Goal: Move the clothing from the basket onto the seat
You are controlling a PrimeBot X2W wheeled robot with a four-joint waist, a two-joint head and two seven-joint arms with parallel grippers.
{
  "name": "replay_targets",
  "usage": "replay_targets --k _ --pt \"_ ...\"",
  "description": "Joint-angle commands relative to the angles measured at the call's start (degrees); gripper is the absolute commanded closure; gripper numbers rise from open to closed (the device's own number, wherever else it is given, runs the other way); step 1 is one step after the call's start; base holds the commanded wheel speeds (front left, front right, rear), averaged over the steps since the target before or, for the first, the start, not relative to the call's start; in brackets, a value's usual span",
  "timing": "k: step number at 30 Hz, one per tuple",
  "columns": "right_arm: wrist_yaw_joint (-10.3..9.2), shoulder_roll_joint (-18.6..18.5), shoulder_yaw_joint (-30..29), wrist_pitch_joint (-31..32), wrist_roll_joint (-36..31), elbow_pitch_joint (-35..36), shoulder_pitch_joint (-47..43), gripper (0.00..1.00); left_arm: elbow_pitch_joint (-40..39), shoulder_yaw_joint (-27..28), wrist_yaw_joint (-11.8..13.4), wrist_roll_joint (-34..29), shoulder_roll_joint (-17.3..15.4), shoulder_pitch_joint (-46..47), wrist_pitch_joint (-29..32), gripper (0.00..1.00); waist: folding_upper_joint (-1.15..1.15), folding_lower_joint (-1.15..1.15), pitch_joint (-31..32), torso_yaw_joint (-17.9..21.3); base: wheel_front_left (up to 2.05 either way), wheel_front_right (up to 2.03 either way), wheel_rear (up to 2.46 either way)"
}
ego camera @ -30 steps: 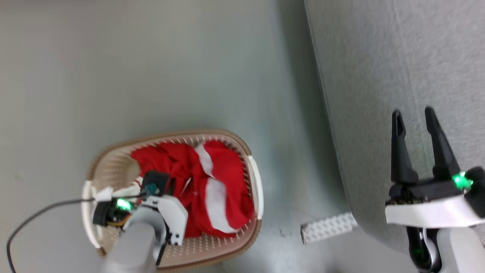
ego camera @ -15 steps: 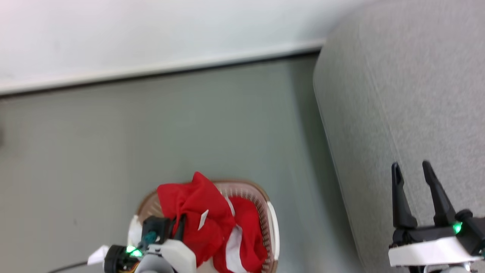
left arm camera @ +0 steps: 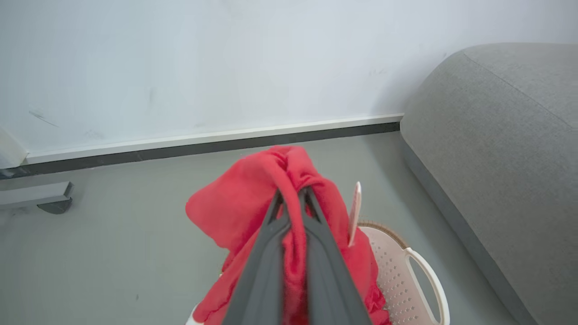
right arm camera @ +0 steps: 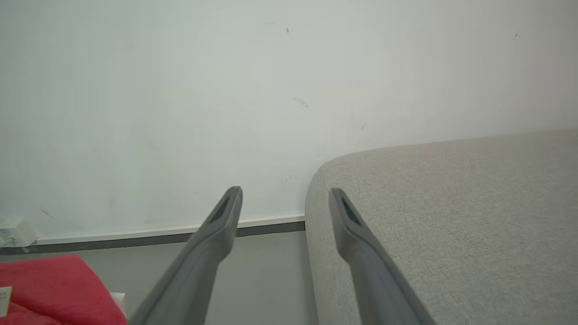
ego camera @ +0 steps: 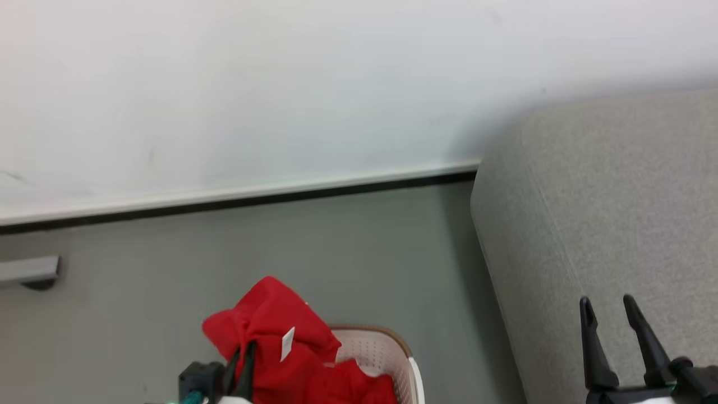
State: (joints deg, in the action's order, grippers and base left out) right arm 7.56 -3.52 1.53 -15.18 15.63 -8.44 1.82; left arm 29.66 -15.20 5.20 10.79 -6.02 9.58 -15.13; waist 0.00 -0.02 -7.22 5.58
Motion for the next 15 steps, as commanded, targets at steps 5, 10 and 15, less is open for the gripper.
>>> replay_targets --k 5,10,15 --pt "-0.14 -1.19 0.14 0.04 -0.7 -1.16 -3.22 0.0 -6.98 1.27 0.92 0.62 -1.59 -5.39 -0.04 1.0 0.0 0.02 5.29 -0.41 0.0 0.0 0.0" --pt "-0.14 -1.56 0.36 0.05 -0.49 -1.93 -4.82 0.0 -12.15 2.11 1.1 0.64 -2.82 -9.42 -0.04 1.0 0.0 0.02 7.84 -0.43 0.0 0.0 0.0" --pt "-0.14 -2.36 1.77 0.05 -1.0 -3.38 -5.95 0.0 -15.14 3.06 0.99 0.95 -3.86 -12.13 -0.04 1.0 0.0 0.02 9.58 -0.54 0.0 0.0 0.0"
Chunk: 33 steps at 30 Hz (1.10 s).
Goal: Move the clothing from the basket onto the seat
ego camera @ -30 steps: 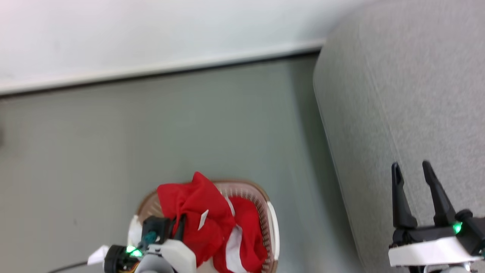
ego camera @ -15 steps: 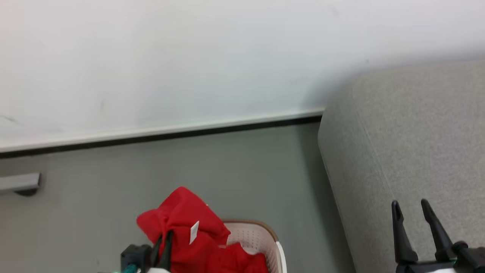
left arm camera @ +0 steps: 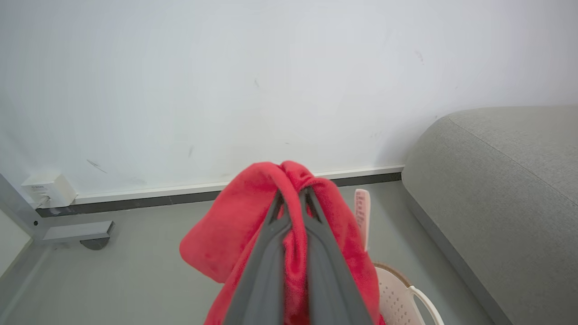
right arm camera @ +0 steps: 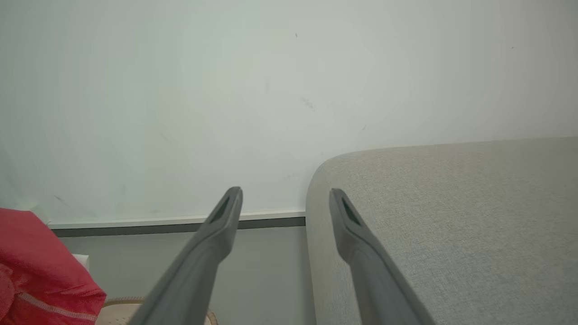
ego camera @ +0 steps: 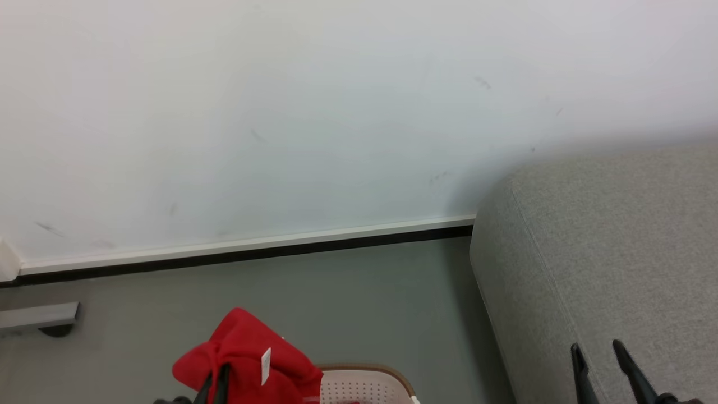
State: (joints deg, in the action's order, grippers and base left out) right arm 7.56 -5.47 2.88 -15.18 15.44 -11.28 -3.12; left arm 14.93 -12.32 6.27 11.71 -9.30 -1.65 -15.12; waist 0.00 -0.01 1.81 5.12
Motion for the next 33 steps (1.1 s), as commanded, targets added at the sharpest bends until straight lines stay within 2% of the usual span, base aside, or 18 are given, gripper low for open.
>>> replay_targets --k 1,25,31,33 --pt "-0.14 -0.67 0.94 0.05 -0.81 -1.04 -1.03 0.0 -0.66 0.22 -0.18 0.14 -0.65 -1.24 -0.05 1.0 0.0 0.01 0.83 -0.15 0.0 0.0 0.0" --pt "-0.14 -1.63 3.34 0.05 -0.04 -1.36 0.66 0.0 -3.13 0.42 -0.4 0.64 -2.23 -1.27 -0.05 1.0 0.0 0.01 1.63 -1.19 0.0 0.0 0.0" --pt "-0.14 -4.14 8.42 0.05 1.22 0.52 2.38 0.0 -5.5 -0.76 -1.28 0.09 -2.63 -0.31 0.43 1.0 0.0 0.01 1.58 -1.1 0.0 0.0 0.0" --pt "-0.14 -5.84 12.03 0.05 2.24 1.68 3.63 0.0 -7.39 -1.26 -1.62 -0.21 -2.72 0.53 0.87 1.0 0.0 0.01 1.43 -1.08 0.0 0.0 0.0"
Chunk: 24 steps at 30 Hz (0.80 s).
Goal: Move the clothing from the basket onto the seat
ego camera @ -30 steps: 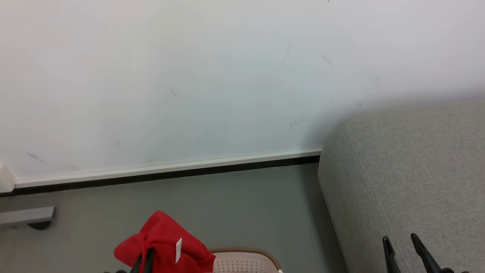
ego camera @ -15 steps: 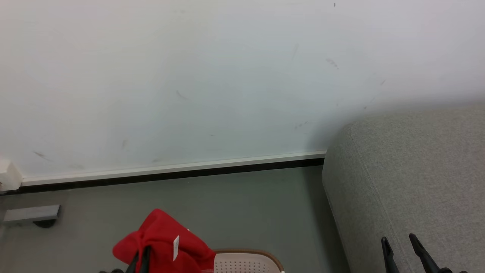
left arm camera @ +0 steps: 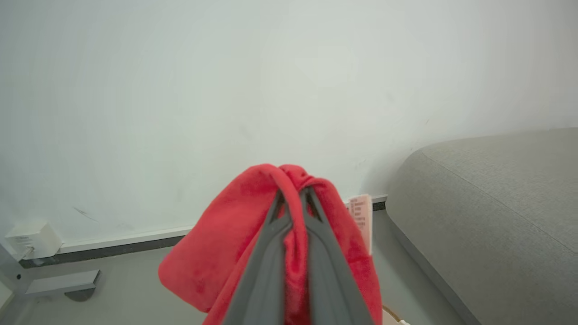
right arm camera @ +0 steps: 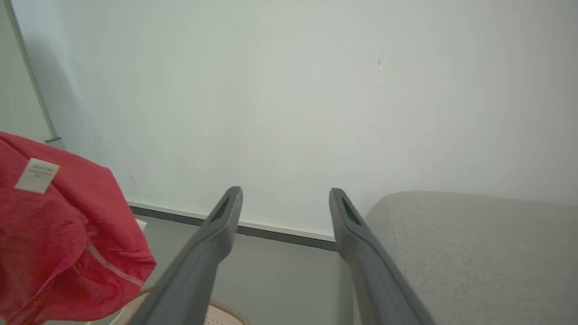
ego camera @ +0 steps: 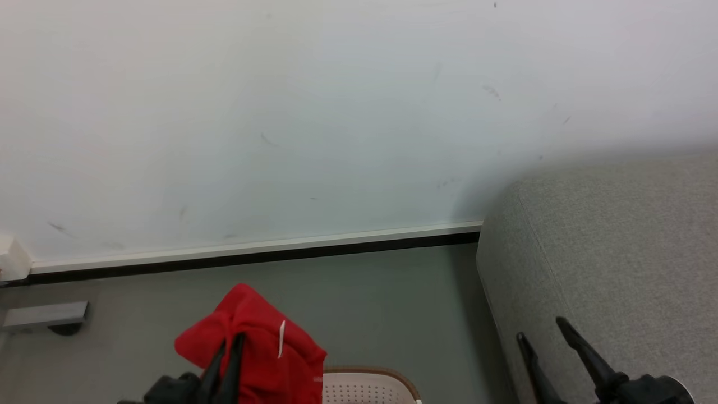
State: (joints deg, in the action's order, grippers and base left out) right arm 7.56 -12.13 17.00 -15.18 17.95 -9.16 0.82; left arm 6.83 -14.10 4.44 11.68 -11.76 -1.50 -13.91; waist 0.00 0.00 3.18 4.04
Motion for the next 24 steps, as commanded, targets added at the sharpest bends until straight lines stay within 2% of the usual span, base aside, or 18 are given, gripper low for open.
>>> replay_targets --k 1,4,5,6,8,9,12,19,24 --pt "-0.14 -0.2 0.0 0.05 0.38 0.09 0.56 0.0 -0.31 -0.01 -0.07 -0.39 -0.41 0.8 0.11 1.0 0.0 0.0 -0.07 -0.01 0.0 0.0 0.0" --pt "-0.14 -3.63 6.98 0.05 2.54 1.32 3.68 0.0 -3.27 -1.95 -1.47 -1.03 -0.67 2.02 1.86 1.0 0.0 0.0 -0.4 -0.16 0.0 0.0 0.0" --pt "-0.14 -5.89 11.77 0.04 4.11 1.62 6.39 0.0 -5.28 -3.51 -2.57 -1.6 -0.82 3.16 3.31 1.0 0.0 0.0 -0.57 -0.24 0.0 0.0 0.0" --pt "-0.14 -5.89 11.77 0.04 4.11 1.62 6.39 0.0 -5.28 -3.51 -2.57 -1.6 -0.82 3.16 3.31 1.0 0.0 0.0 -0.57 -0.24 0.0 0.0 0.0" --pt "-0.14 -7.62 16.73 0.12 5.8 1.89 9.28 0.0 -7.01 -5.04 -3.52 -1.95 -0.46 4.15 4.55 1.0 0.0 0.0 -0.66 -0.33 0.0 0.0 0.0" --pt "-0.14 -9.19 21.48 0.55 7.47 2.29 12.2 0.0 -8.2 -6.63 -4.56 -1.85 0.3 5.01 5.6 1.0 0.0 0.0 -0.69 -0.46 0.0 0.0 0.0" --pt "-0.14 -10.74 27.83 1.53 9.84 2.83 16.4 0.0 -8.64 -9.61 -5.99 -2.5 1.31 6.6 6.83 1.0 0.0 0.0 -0.73 -0.63 0.0 0.0 0.0" --pt "-0.14 -12.45 37.44 2.7 13.88 2.2 22.68 0.0 -7.91 -15.59 -8.44 -3.19 4.07 9.07 7.57 1.0 0.0 0.0 -0.66 -0.81 0.0 0.0 0.0" --pt "-0.14 -13.14 42.18 3.09 16.33 0.8 25.52 0.0 -7.93 -20.09 -9.7 -3.27 5.39 10.14 8.15 1.0 0.0 0.0 -0.53 -0.73 0.0 0.0 0.0"
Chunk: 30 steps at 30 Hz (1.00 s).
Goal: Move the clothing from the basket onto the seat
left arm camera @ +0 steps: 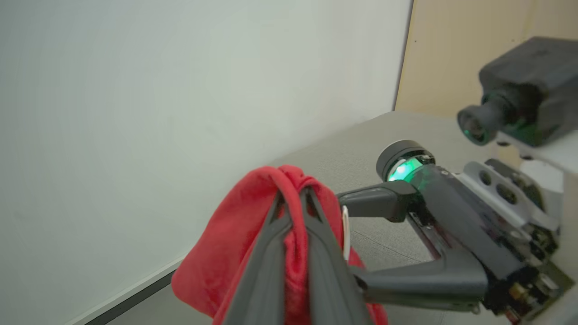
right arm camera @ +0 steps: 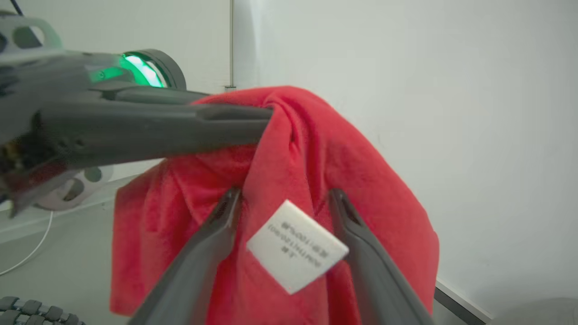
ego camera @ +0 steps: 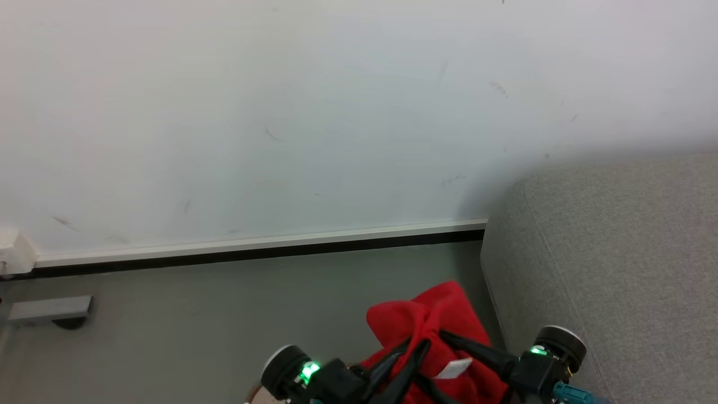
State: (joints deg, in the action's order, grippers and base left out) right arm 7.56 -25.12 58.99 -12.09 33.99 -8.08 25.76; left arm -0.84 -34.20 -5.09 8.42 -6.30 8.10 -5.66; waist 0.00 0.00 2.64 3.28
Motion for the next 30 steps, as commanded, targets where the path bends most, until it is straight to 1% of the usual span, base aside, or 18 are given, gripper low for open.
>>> replay_targets --k 1,6,7,8,13,14,15,16,17,20,25,30 --pt "-0.14 -0.33 0.8 -0.09 0.61 -0.57 0.98 0.0 -0.46 -0.81 -0.36 0.26 0.1 0.66 0.17 1.0 0.0 0.0 0.01 0.09 0.0 0.0 0.0" --pt "-0.14 -0.48 2.95 -0.33 2.56 -1.72 2.2 0.0 -1.21 -3.03 -1.36 2.86 0.4 0.64 1.09 1.0 0.0 0.0 -0.05 0.56 0.0 0.0 0.0" --pt "-0.14 -0.49 3.17 -0.4 3.0 -1.92 2.42 0.55 -1.18 -3.2 -1.37 3.3 0.28 0.65 1.31 1.0 0.0 0.0 -0.08 0.64 0.0 0.0 0.0" --pt "-0.14 -0.4 3.43 -0.46 3.82 -2.08 2.37 1.0 -1.14 -3.3 -1.41 3.5 0.12 0.67 1.33 1.0 0.0 0.0 -0.09 0.73 0.0 0.0 0.0" --pt "-0.14 -1.14 2.89 -1.18 6.32 -2.62 2.4 1.0 -0.43 -3.24 -1.2 4.43 -0.45 0.37 1.29 1.0 0.0 0.0 -0.17 1.17 0.0 0.0 0.0" --pt "-0.14 -1.35 2.44 -1.3 6.62 -2.78 2.21 1.0 -0.25 -3.08 -1.02 4.36 -0.63 0.38 1.14 0.82 0.0 0.0 -0.2 1.28 0.0 0.0 0.0" --pt "-0.14 -1.55 2.13 -1.44 6.81 -2.94 2.0 1.0 -0.13 -2.93 -0.85 4.32 -0.77 0.37 0.91 0.59 0.0 0.0 -0.24 1.4 0.0 0.0 0.0" --pt "-0.14 -1.73 1.8 -1.59 7.06 -3.15 1.71 1.0 0.07 -2.7 -0.66 4.23 -0.96 0.32 0.57 0.33 0.0 0.0 -0.27 1.6 0.0 0.0 0.0" --pt "-0.15 -1.93 1.23 -1.64 7.13 -3.31 1.46 1.0 0.35 -2.5 -0.47 4.18 -1.11 0.21 0.37 0.0 0.0 0.0 -0.32 1.83 0.0 0.0 0.0" --pt "-0.14 -2.67 -0.66 -2.11 7.04 -3.68 0.83 1.0 1.73 -2.15 0.35 3.39 -1.63 0.11 -0.12 0.0 0.0 0.0 -0.63 2.8 0.0 0.0 0.0" --pt "-0.14 -3.77 -4.89 -2.51 6.38 -3.79 -0.72 1.0 3.86 -2.09 0.81 3.72 -1.64 -0.25 -1.38 0.0 0.0 0.0 -1.45 5.34 0.0 0.0 0.0" --pt "-0.14 -5.24 -9.39 -2.64 5.66 -3.09 -2.66 1.0 5.39 -2.29 1.22 4.12 -0.91 0.18 -2.97 0.0 0.0 0.0 -2.53 8.66 0.0 0.0 0.0"
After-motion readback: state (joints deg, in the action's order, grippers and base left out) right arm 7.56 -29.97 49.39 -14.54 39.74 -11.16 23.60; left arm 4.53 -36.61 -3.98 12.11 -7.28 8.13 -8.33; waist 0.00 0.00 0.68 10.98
